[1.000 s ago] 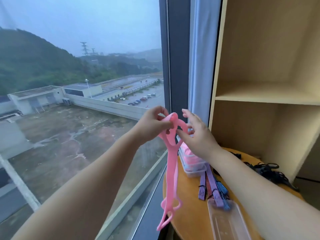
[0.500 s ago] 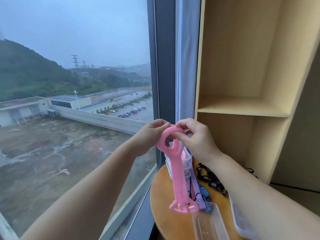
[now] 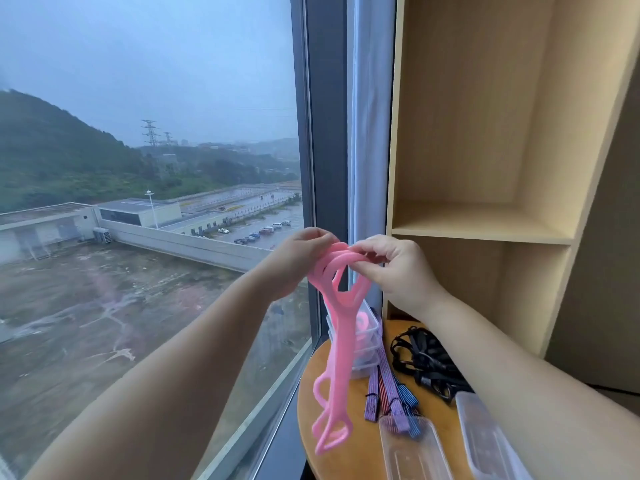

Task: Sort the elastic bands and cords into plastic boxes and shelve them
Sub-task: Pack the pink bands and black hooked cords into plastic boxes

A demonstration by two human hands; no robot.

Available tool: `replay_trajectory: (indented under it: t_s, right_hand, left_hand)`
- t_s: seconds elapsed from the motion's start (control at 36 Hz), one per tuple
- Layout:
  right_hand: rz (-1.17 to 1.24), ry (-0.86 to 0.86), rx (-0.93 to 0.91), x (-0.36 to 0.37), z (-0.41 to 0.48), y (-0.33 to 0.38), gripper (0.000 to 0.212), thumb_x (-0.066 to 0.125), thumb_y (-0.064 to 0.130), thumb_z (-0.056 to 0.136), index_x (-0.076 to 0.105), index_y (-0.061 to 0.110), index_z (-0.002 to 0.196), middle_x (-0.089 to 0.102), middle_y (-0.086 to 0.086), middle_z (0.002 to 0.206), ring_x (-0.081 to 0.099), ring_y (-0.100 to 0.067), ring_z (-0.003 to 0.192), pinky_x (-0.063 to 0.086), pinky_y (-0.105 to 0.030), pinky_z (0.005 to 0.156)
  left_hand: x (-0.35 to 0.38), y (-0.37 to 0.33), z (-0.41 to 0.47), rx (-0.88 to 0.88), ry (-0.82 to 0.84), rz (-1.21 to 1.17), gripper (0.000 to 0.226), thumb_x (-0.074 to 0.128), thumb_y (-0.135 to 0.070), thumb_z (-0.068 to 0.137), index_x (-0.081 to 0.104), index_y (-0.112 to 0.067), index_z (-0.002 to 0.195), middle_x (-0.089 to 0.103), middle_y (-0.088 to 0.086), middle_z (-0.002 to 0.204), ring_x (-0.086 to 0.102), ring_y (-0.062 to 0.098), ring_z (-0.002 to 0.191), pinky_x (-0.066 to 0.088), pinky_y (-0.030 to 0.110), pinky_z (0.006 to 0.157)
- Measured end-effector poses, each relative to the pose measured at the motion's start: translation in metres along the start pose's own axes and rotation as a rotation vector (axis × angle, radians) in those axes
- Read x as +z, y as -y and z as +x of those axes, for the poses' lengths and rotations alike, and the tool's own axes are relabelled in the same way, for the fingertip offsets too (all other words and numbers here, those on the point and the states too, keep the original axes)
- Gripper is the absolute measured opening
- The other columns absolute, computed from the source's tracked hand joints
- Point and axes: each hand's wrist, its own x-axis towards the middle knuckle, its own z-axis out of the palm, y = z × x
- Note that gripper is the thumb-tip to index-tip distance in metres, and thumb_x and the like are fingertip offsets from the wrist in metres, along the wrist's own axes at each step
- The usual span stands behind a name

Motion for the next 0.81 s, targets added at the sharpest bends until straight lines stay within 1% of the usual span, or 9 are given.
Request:
replay_trajectory:
  t_s: [0.11, 0.22, 0.28, 0.39, 0.47, 0.58, 0.69, 0.75, 0.81]
  right_hand:
    - [0.049, -0.014, 0.014, -0.001, 0.003, 0.002, 0.017, 0.075, 0.015, 0.085, 0.075, 0.03, 0.091, 0.071, 0.003, 0.087, 0.066, -0.011, 0.079, 0.053, -0.019, 0.067]
    - [0.065, -0.057, 0.023, 0.0, 0.003, 0.0, 0.017, 0.076, 0.017, 0.084, 0.074, 0.033, 0.088, 0.07, 0.004, 0.088, 0.065, -0.015, 0.082, 0.054, -0.025, 0.074]
    - [0.056, -0.067, 0.037, 0.0, 0.003, -0.002, 0.014, 0.076, 0.016, 0.084, 0.074, 0.029, 0.089, 0.069, 0.002, 0.091, 0.065, -0.014, 0.084, 0.055, -0.029, 0.077]
    - [0.116, -0.044, 0.112, -0.004, 0.002, -0.006, 0.011, 0.075, 0.012, 0.084, 0.072, 0.021, 0.09, 0.066, -0.006, 0.104, 0.069, -0.022, 0.095, 0.058, -0.031, 0.084]
    - [0.157, 0.002, 0.13, -0.008, 0.0, -0.006, 0.01, 0.072, 0.008, 0.087, 0.07, 0.009, 0.097, 0.073, -0.012, 0.089, 0.071, -0.028, 0.087, 0.06, -0.035, 0.081]
    - [0.14, -0.033, 0.106, -0.014, 0.0, -0.006, 0.008, 0.071, 0.004, 0.087, 0.07, 0.01, 0.092, 0.071, -0.01, 0.08, 0.068, -0.018, 0.074, 0.057, -0.027, 0.071]
    - [0.169, -0.07, 0.13, -0.024, 0.002, -0.006, 0.009, 0.07, 0.001, 0.086, 0.07, 0.005, 0.094, 0.069, -0.005, 0.077, 0.064, -0.015, 0.069, 0.057, -0.027, 0.067]
    - [0.174, -0.075, 0.132, -0.029, 0.003, -0.006, 0.01, 0.071, 0.003, 0.086, 0.071, 0.009, 0.094, 0.071, -0.003, 0.078, 0.066, -0.017, 0.071, 0.058, -0.028, 0.068]
    - [0.177, -0.082, 0.13, -0.032, 0.003, -0.006, 0.01, 0.072, 0.006, 0.086, 0.072, 0.012, 0.094, 0.071, -0.003, 0.079, 0.067, -0.018, 0.072, 0.058, -0.028, 0.068]
  left_hand:
    - [0.001, -0.002, 0.002, 0.012, 0.074, -0.028, 0.023, 0.05, -0.02, 0.102, 0.066, -0.012, 0.088, 0.068, 0.005, 0.074, 0.061, 0.017, 0.063, 0.05, 0.028, 0.059]
    - [0.008, 0.0, 0.002, 0.016, 0.158, -0.147, 0.022, 0.046, -0.021, 0.103, 0.061, -0.007, 0.095, 0.067, 0.012, 0.074, 0.063, 0.022, 0.061, 0.056, 0.034, 0.059]
    - [0.011, 0.003, 0.002, 0.031, 0.168, -0.163, 0.022, 0.045, -0.022, 0.103, 0.06, -0.008, 0.095, 0.064, 0.013, 0.072, 0.06, 0.023, 0.057, 0.054, 0.035, 0.056]
    - [0.017, 0.009, 0.004, 0.053, 0.16, -0.179, 0.025, 0.045, -0.023, 0.103, 0.061, -0.011, 0.089, 0.061, 0.01, 0.066, 0.053, 0.021, 0.052, 0.048, 0.033, 0.051]
    - [0.021, 0.012, 0.007, 0.077, 0.155, -0.16, 0.027, 0.045, -0.027, 0.103, 0.062, -0.011, 0.09, 0.064, 0.012, 0.069, 0.054, 0.021, 0.052, 0.048, 0.033, 0.053]
    - [0.029, 0.018, 0.01, 0.103, 0.12, -0.183, 0.05, 0.051, -0.052, 0.09, 0.055, -0.005, 0.105, 0.068, 0.015, 0.078, 0.061, 0.027, 0.06, 0.052, 0.037, 0.058]
    - [0.036, 0.036, 0.008, 0.144, 0.075, -0.225, 0.076, 0.053, -0.069, 0.077, 0.057, -0.004, 0.117, 0.069, 0.012, 0.092, 0.067, 0.024, 0.08, 0.053, 0.034, 0.073]
    - [0.041, 0.048, 0.004, 0.185, 0.101, -0.209, 0.075, 0.056, -0.071, 0.076, 0.059, -0.009, 0.12, 0.069, 0.01, 0.1, 0.067, 0.022, 0.091, 0.052, 0.033, 0.081]
    - [0.047, 0.057, 0.001, 0.202, 0.134, -0.217, 0.06, 0.06, -0.064, 0.078, 0.06, -0.017, 0.116, 0.071, 0.006, 0.102, 0.067, 0.021, 0.096, 0.051, 0.034, 0.084]
